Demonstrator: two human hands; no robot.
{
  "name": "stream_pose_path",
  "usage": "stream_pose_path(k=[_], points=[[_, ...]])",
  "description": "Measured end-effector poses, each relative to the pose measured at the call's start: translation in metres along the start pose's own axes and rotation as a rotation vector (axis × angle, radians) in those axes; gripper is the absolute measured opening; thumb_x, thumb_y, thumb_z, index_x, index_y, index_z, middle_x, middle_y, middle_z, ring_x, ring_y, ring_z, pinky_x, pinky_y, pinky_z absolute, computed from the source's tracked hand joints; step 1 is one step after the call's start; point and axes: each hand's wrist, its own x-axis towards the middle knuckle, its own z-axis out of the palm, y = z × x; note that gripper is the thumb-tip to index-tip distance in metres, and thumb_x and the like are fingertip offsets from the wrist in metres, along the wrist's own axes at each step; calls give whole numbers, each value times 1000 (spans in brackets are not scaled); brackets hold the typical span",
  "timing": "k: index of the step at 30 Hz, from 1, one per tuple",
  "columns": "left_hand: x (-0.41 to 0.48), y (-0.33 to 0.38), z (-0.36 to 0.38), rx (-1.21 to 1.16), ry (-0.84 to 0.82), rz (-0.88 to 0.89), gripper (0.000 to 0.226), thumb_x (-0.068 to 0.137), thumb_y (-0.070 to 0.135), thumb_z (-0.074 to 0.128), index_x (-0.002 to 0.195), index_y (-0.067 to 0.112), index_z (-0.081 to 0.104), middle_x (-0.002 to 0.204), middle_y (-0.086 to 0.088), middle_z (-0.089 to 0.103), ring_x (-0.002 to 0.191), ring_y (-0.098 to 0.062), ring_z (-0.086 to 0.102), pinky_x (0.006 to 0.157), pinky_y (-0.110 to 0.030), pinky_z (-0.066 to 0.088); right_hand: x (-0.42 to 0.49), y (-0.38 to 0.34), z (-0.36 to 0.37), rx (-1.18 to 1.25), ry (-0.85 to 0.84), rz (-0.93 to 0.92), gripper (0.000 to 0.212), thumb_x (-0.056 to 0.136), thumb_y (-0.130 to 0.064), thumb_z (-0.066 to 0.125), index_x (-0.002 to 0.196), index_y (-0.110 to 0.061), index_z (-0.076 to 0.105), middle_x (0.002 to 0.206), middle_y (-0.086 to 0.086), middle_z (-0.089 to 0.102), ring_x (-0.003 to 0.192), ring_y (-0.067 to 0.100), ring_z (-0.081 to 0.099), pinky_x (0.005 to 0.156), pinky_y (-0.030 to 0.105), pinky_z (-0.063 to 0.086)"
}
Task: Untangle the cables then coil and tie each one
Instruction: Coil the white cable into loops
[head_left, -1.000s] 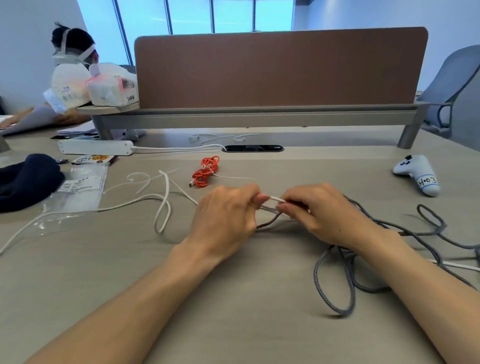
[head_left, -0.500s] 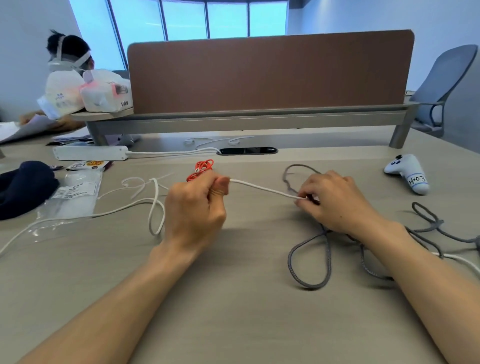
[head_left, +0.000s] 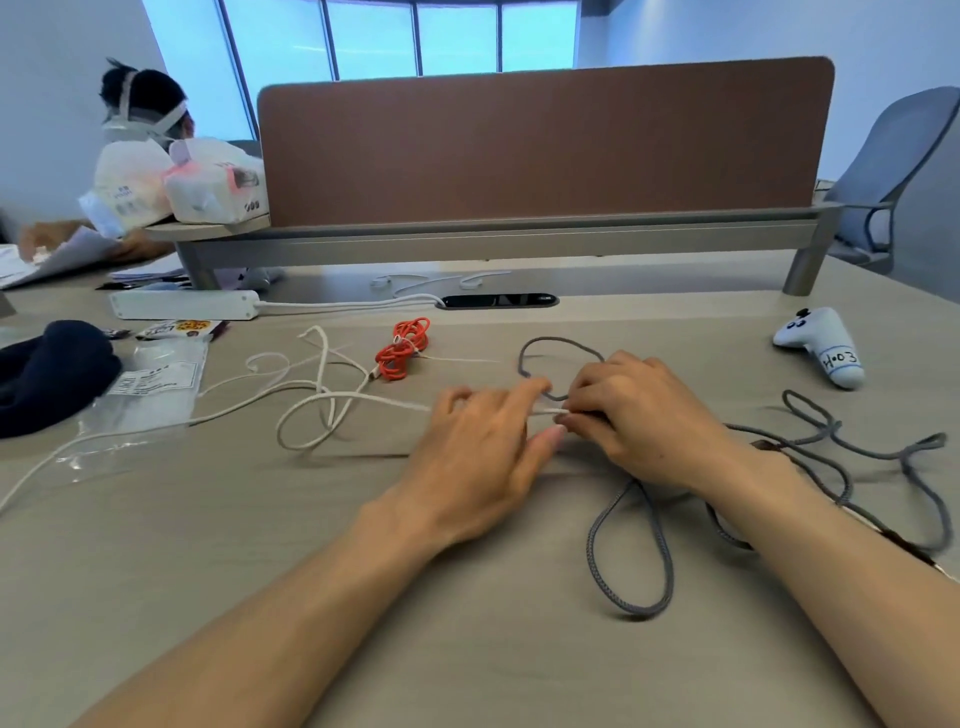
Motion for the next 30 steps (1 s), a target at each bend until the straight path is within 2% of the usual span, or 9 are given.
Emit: stream_pose_path(k=[4, 8, 12, 15, 18, 21, 25, 27, 30], points=[[3, -18, -3, -118, 193, -47, 29, 90, 29, 43, 70, 18, 60, 63, -5, 65, 60, -31, 61, 53, -36, 45, -1, 3, 0, 1, -29, 39, 25, 92, -43, 52, 90, -25, 69, 100, -8, 62, 94, 20, 49, 75, 34, 33], [6, -48, -34, -227, 487, -436, 27, 93, 17, 51, 68, 18, 63, 57, 9, 58, 58, -22, 51, 56, -32, 26, -5, 31, -7, 2, -92, 197, 28, 93, -44, 48, 88, -26, 69, 102, -6, 61, 97, 22, 53, 76, 37, 41], [-1, -56, -21, 4, 327, -301, 21, 87, 18, 49, 98, 18, 67, 96, -5, 71, 91, -28, 63, 76, -36, 43, -4, 26, -7, 3, -132, 151, 29, 94, -43, 48, 86, -26, 69, 101, -7, 59, 96, 20, 51, 77, 36, 38], [-2, -29, -4, -60, 148, -49, 39, 89, 33, 43, 124, 20, 56, 114, 1, 66, 108, -18, 56, 99, -40, 36, -1, 7, -4, 18, -88, 51, 30, 94, -42, 48, 87, -23, 70, 100, -5, 61, 94, 23, 52, 73, 33, 33], [4, -9, 7, -137, -72, -25, 40, 93, 49, 34, 111, 23, 57, 93, -3, 69, 90, -28, 62, 77, -41, 49, 0, -2, -2, 44, -38, -15, 38, 89, -47, 44, 86, -20, 71, 94, -3, 64, 87, 24, 53, 71, 33, 34], [2, -17, 6, -198, 102, -23, 28, 92, 35, 40, 76, 20, 58, 63, 0, 60, 63, -29, 58, 54, -37, 42, -1, 3, -1, 47, -56, -9, 31, 91, -46, 51, 83, -21, 69, 93, -3, 63, 87, 23, 54, 73, 38, 44], [5, -36, -16, -293, 386, -309, 27, 88, 25, 48, 63, 20, 59, 49, 14, 42, 50, -8, 42, 55, -28, 24, -4, 23, -8, 84, -80, 111, 42, 89, -51, 38, 80, -22, 68, 90, -5, 61, 87, 22, 55, 73, 42, 47], [1, -36, -16, -253, 317, -319, 27, 88, 29, 45, 71, 19, 62, 56, 12, 52, 59, -14, 53, 57, -31, 31, -5, 24, -7, 81, -93, 106, 41, 90, -51, 37, 75, -24, 64, 88, -7, 58, 86, 22, 55, 72, 41, 46], [-4, -22, -9, -219, 178, -173, 30, 86, 27, 47, 111, 19, 61, 98, 3, 65, 90, -17, 57, 79, -32, 43, -4, 10, -6, 76, -114, 47, 34, 94, -44, 42, 75, -26, 64, 89, -7, 59, 87, 23, 55, 73, 41, 45]])
